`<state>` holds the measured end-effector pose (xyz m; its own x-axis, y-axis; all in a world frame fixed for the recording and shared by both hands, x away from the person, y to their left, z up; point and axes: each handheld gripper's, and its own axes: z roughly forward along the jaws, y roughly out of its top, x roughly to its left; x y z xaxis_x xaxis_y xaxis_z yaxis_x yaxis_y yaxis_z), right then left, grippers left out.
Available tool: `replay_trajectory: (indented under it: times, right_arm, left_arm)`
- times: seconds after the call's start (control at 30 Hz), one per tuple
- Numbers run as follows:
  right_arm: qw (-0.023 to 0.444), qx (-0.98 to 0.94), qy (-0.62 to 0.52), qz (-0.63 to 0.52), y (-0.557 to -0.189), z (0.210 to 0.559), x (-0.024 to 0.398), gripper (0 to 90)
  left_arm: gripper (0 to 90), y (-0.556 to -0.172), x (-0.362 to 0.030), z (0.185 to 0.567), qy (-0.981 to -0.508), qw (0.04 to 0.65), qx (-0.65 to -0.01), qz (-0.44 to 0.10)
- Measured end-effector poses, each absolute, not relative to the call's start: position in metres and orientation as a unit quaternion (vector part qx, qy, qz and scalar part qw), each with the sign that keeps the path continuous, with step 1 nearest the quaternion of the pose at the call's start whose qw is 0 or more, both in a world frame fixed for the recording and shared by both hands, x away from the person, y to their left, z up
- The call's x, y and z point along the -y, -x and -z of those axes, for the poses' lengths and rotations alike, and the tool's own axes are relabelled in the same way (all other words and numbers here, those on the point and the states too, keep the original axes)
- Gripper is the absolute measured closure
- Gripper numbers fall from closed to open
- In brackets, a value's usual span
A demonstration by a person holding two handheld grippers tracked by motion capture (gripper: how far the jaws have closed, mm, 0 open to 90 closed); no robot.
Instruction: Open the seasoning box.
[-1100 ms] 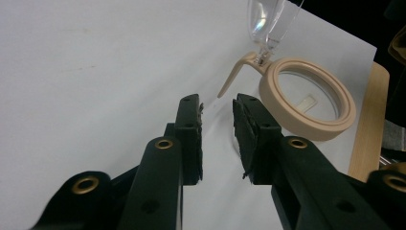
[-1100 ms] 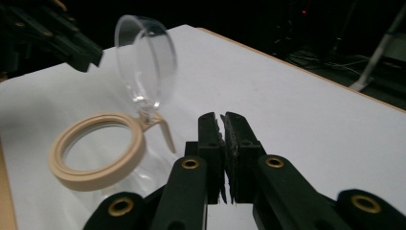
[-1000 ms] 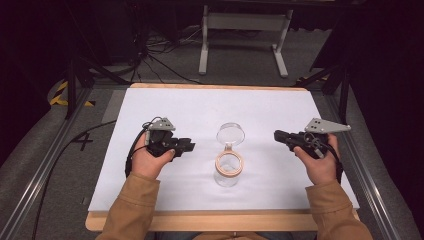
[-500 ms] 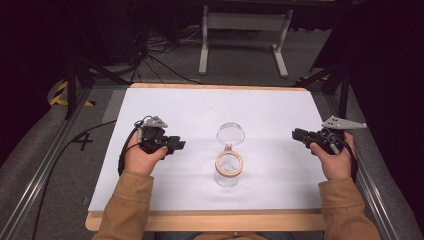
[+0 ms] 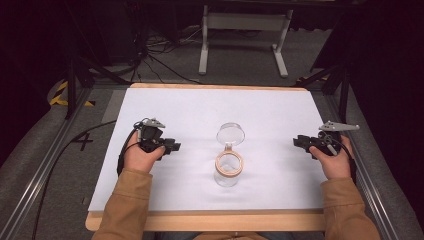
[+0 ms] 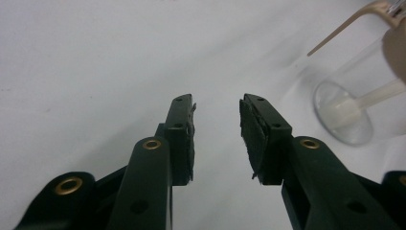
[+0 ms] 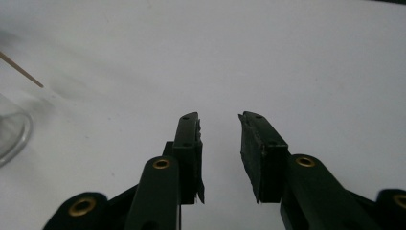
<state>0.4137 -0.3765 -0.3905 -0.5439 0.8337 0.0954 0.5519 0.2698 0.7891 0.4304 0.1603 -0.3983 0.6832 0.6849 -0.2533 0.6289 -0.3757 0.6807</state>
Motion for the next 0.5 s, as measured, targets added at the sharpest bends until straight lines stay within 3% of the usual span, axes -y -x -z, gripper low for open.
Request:
replay_trajectory:
  times: [0.5]
  right_arm:
    - [0.148, -0.813, -0.443, -0.348, -0.423, 0.423, 0.359, 62.2]
  left_arm:
    - [63.9, -0.438, -0.159, 0.415, -0.837, 0.367, -0.405, -0.018]
